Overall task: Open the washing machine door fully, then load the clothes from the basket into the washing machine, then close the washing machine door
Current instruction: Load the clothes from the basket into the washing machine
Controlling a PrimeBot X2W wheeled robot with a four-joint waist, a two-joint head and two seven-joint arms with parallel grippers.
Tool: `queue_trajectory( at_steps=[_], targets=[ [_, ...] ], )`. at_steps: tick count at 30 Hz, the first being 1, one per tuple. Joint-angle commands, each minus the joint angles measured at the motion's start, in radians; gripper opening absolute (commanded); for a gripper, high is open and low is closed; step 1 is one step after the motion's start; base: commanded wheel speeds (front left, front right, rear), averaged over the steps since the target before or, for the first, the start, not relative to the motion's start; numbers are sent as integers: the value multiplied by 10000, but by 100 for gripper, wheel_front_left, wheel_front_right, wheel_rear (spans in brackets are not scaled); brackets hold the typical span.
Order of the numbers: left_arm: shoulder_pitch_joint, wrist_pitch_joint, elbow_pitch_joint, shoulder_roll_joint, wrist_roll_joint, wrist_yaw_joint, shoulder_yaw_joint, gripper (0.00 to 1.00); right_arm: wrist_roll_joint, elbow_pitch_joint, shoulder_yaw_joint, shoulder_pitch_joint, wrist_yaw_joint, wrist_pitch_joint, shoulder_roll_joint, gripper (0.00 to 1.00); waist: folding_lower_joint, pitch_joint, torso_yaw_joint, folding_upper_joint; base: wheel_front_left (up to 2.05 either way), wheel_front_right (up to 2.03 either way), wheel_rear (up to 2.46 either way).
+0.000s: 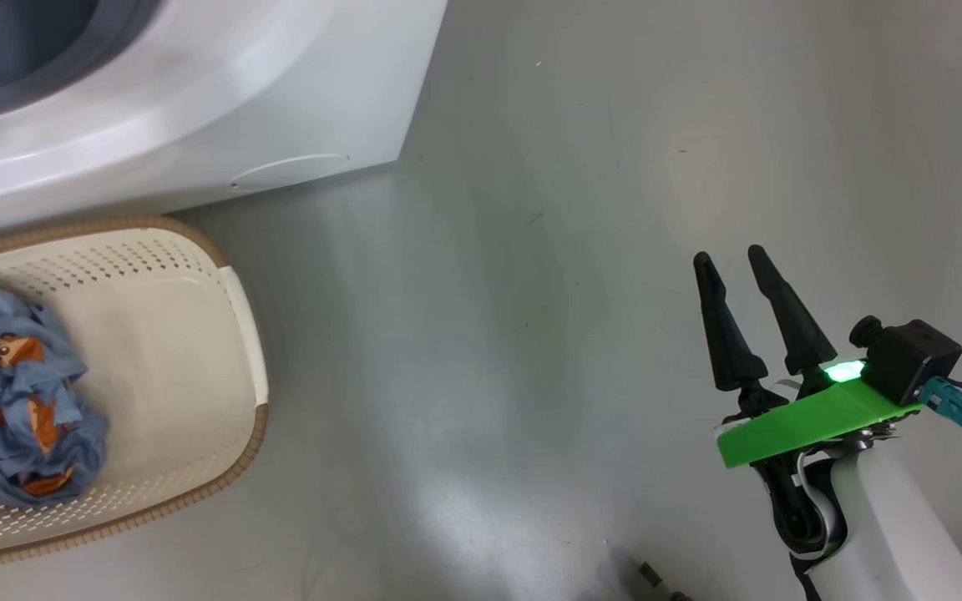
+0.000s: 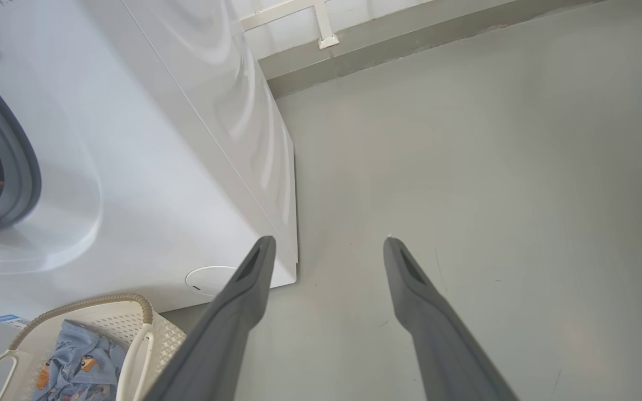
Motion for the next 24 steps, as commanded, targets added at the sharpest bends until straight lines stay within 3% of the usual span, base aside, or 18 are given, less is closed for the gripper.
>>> queue_trajectory(
  at_steps=[1,24],
  targets=[
    [264,-51,-189,421,47,-15,200,100,93,-198,217,75,27,-48,42,100,0,-8,12,0,0,0,0],
    [2029,-51,45,-59,-226,-15,597,100,58,-167,227,119,27,-48,-209,100,0,-296,421,0,0,0,0]
  ],
)
